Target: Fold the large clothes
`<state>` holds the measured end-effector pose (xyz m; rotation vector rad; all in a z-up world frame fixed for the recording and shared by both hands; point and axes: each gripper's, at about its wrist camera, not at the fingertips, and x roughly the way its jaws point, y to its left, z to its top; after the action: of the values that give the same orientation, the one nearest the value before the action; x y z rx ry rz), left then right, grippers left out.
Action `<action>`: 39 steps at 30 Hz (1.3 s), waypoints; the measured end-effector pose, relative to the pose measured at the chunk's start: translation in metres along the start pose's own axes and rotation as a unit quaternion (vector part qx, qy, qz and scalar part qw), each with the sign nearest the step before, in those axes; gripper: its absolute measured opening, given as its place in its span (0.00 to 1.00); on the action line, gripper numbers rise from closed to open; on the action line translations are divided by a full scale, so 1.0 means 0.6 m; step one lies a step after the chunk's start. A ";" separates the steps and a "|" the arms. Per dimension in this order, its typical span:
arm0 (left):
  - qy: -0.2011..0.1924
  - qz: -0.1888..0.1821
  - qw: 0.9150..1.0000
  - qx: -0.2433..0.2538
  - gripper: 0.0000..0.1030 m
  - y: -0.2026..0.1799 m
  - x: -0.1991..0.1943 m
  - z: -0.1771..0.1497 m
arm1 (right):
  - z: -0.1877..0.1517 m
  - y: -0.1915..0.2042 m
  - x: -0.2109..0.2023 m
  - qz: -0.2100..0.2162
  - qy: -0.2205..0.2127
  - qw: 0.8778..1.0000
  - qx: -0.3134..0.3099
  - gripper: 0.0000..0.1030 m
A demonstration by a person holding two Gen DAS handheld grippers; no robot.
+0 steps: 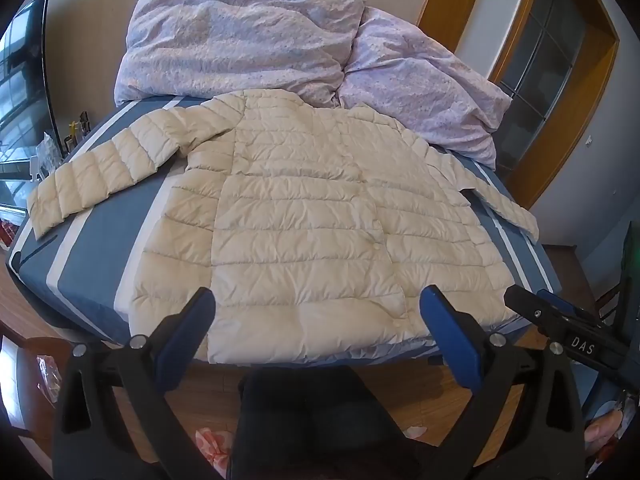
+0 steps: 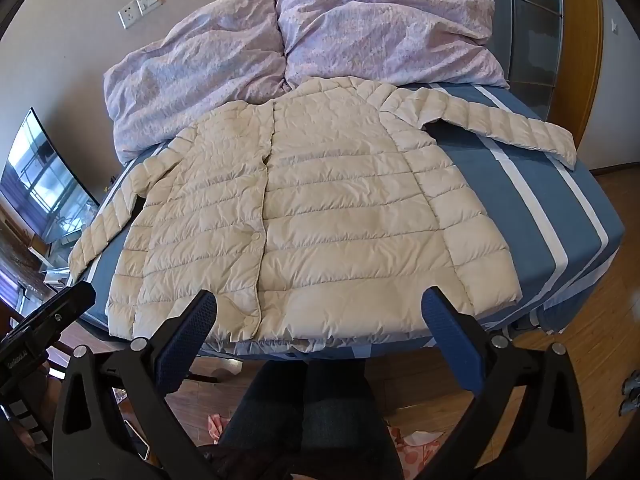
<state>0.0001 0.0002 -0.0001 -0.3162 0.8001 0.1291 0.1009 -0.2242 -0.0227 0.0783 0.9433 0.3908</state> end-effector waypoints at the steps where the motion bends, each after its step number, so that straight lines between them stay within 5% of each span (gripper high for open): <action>1: 0.000 0.000 1.000 0.000 0.98 0.000 0.000 0.000 | 0.000 0.000 0.001 -0.001 0.001 1.000 0.001 0.99; 39: -0.001 0.001 1.000 0.000 0.98 0.000 0.000 0.000 | -0.001 -0.004 0.002 0.000 0.002 1.000 0.003 0.99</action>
<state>0.0000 0.0002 0.0000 -0.3149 0.7985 0.1301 0.1017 -0.2260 -0.0245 0.0829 0.9482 0.3893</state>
